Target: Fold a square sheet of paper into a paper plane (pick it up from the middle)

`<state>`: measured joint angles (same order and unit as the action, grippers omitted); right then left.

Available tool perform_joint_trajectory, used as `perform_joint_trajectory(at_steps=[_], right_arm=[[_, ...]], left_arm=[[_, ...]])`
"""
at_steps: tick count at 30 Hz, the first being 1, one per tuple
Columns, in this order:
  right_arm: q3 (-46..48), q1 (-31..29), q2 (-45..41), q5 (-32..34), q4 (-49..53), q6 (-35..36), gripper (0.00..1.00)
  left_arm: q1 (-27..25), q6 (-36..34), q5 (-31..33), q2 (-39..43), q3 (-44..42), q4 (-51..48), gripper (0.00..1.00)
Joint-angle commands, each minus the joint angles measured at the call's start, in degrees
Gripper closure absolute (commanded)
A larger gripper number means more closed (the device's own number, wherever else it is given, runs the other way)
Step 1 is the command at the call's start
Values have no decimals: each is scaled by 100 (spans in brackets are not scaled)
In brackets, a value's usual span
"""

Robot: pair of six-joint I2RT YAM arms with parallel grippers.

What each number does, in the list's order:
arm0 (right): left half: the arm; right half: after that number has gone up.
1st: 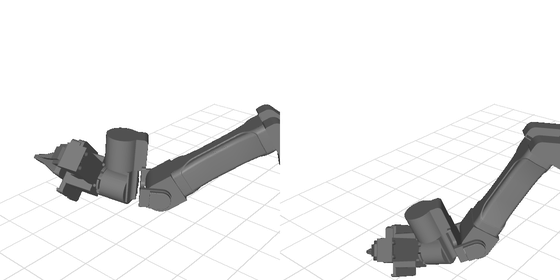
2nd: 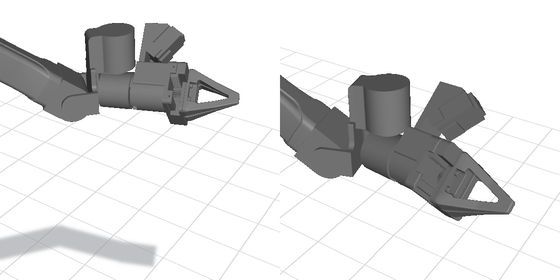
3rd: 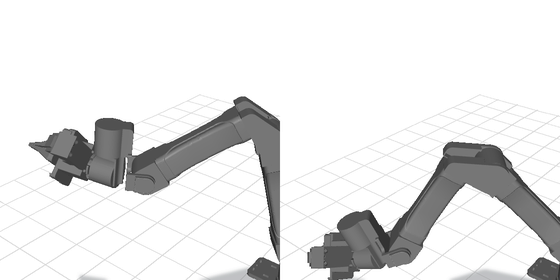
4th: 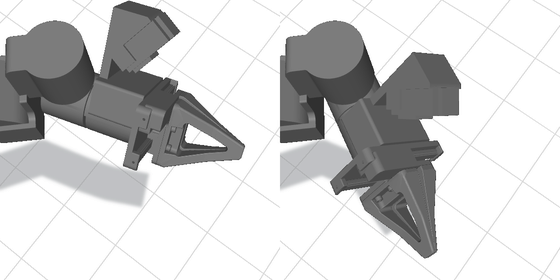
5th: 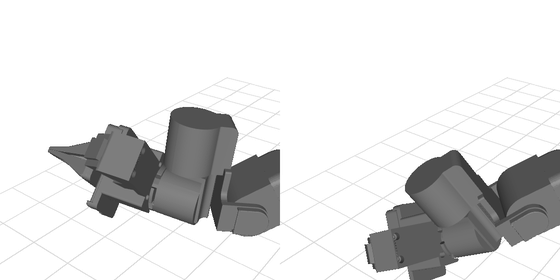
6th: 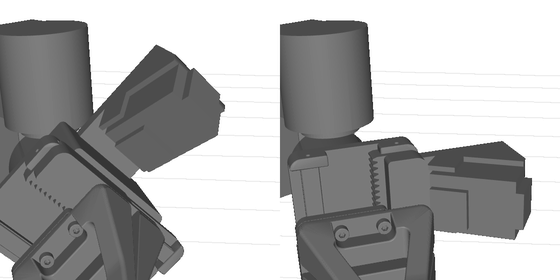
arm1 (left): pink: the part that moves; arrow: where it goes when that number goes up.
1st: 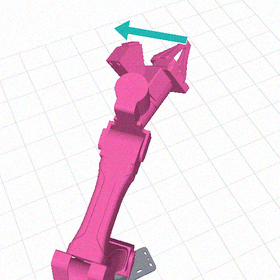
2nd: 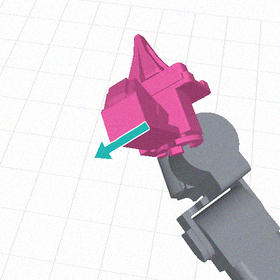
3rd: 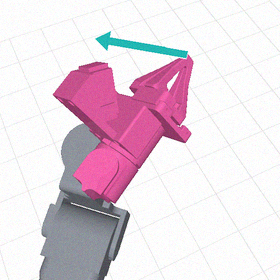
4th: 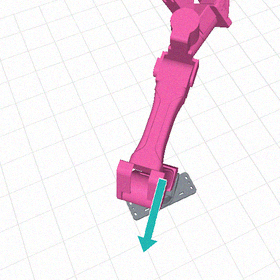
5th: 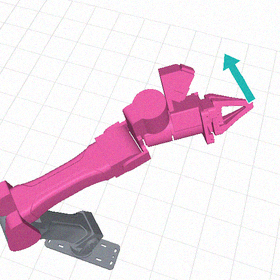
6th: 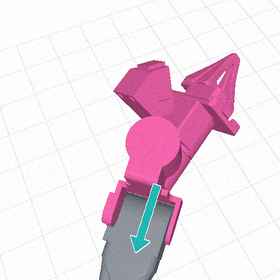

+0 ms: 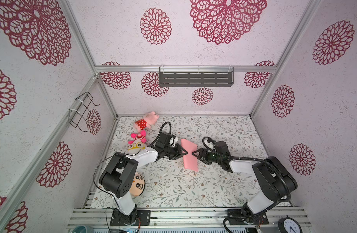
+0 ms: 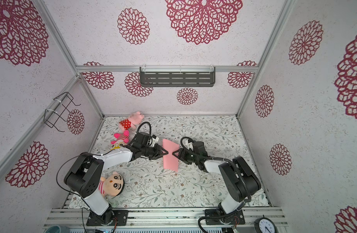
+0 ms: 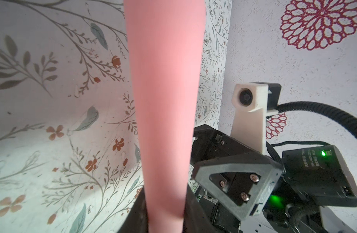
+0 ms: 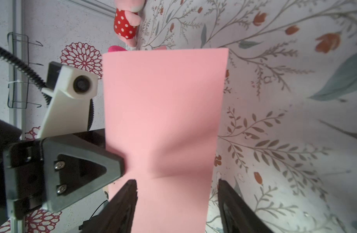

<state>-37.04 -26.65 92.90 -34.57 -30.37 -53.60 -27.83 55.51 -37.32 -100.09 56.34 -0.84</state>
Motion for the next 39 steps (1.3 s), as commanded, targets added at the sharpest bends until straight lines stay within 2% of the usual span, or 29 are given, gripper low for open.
perform_joint_trajectory(at_steps=[1, 11, 16, 26, 30, 35, 39], right_arm=[[47, -18, 0, -261, -471, -183, 39], [184, -15, -152, -93, -499, -135, 64], [279, -20, -185, -50, -682, -298, 58], [806, -54, 167, -34, -1737, -1461, 47], [800, -164, 422, -6, -1961, -1625, 43], [698, -236, 573, -45, -2185, -1702, 44], [739, -235, 523, -25, -2429, -1776, 52]], left_arm=[[45, 134, -119, -107, -43, 257, 72], [90, 138, -49, -331, -45, 85, 70], [102, 114, -47, -378, -44, 84, 70], [104, 83, -12, -338, -53, 51, 71], [109, 103, -56, -298, -47, 93, 71], [105, 84, -56, -264, -57, 72, 71], [113, 83, -5, -300, -86, 8, 71]])
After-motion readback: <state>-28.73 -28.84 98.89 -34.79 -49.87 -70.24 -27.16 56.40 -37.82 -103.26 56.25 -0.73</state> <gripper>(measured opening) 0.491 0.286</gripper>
